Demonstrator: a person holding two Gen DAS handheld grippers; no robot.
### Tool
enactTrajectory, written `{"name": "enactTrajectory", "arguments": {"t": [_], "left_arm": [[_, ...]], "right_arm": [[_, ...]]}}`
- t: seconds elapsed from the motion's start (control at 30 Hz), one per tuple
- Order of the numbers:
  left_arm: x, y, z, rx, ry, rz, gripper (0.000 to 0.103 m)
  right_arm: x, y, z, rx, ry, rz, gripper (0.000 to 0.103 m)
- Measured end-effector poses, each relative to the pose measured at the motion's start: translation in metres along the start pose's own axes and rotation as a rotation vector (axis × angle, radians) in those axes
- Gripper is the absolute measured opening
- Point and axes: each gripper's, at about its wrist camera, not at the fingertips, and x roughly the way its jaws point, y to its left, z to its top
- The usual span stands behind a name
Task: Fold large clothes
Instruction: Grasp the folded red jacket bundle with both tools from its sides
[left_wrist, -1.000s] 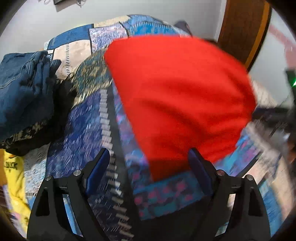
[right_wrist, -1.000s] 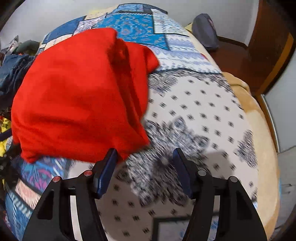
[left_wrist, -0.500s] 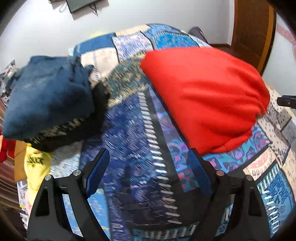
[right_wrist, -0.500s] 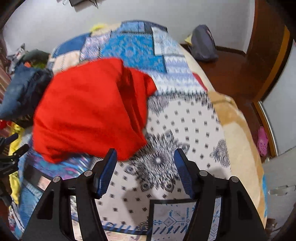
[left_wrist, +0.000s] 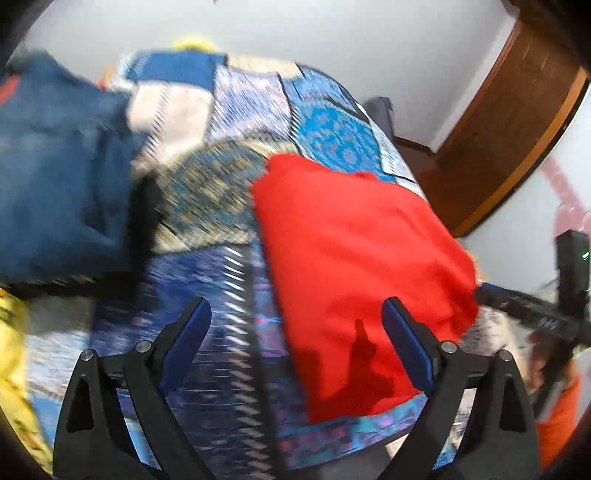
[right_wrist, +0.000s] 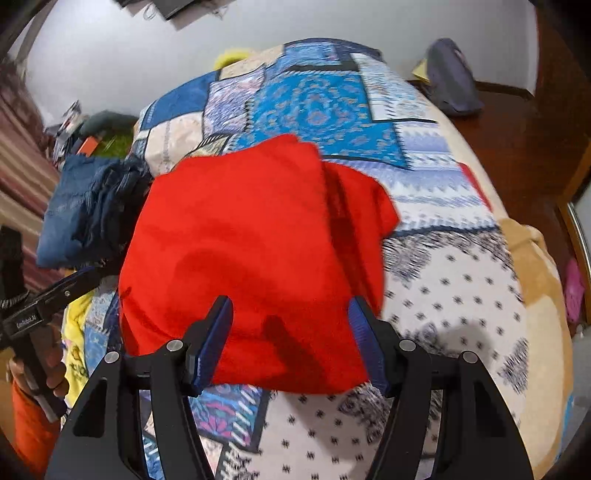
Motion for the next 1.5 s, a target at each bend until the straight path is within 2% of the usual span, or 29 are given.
{"name": "enactTrajectory", "arguments": {"t": [0.17,0.27,0.3,0.37,0.43,0.53,0.7,0.87,0.97,1.03,1.23,1.3,1.4,1.5], "left_arm": [[0.034,-0.018,-0.026,0.116,0.086,0.016,0.094],[0.033,-0.015,-0.044,0.148,0.057,0.025,0.101],[0.032,-0.014,-0.046,0.143,0.061,0.024,0.101],[0.028,-0.008,-0.051,0.145,0.073,0.02,0.102],[0.028,-0.01,-0.061,0.208,0.083,0.105,0.102],[0.028,-0.008,-0.074,0.25,0.106,0.16,0.102],[0.01,-0.001,-0.073,0.216,0.076,0.198,0.102],[-0.018,0.005,-0.05,0.167,-0.033,0.263,0.102],[-0.02,0.007,-0.03,0.111,-0.061,0.225,0.102],[-0.015,0.009,-0.017,0.061,-0.051,0.169,0.102],[0.029,0.016,0.004,-0.077,0.066,-0.055,0.102],[0.045,0.017,0.006,-0.12,0.109,-0.101,0.102],[0.064,0.021,0.007,-0.172,0.158,-0.176,0.102],[0.076,0.023,0.01,-0.199,0.165,-0.225,0.102]], "right_arm": [[0.029,0.004,0.002,-0.049,0.031,-0.078,0.061],[0.045,-0.01,0.003,-0.027,0.045,-0.13,0.063],[0.046,-0.015,0.003,-0.009,0.032,-0.13,0.067],[0.044,-0.025,0.003,0.022,0.023,-0.128,0.069],[0.041,-0.03,0.002,0.046,0.028,-0.123,0.069],[0.031,-0.031,-0.003,0.037,0.033,-0.139,0.069],[0.008,-0.029,-0.011,-0.008,0.023,-0.147,0.07],[-0.013,-0.029,-0.008,-0.015,-0.02,-0.085,0.071],[-0.012,-0.03,-0.001,0.012,-0.021,-0.015,0.071],[-0.004,-0.031,0.003,0.041,-0.009,0.029,0.071],[0.043,-0.05,0.014,0.149,0.061,0.123,0.071],[0.061,-0.063,0.018,0.189,0.095,0.137,0.071],[0.071,-0.073,0.025,0.205,0.102,0.217,0.071],[0.079,-0.071,0.035,0.195,0.119,0.25,0.072]]}}
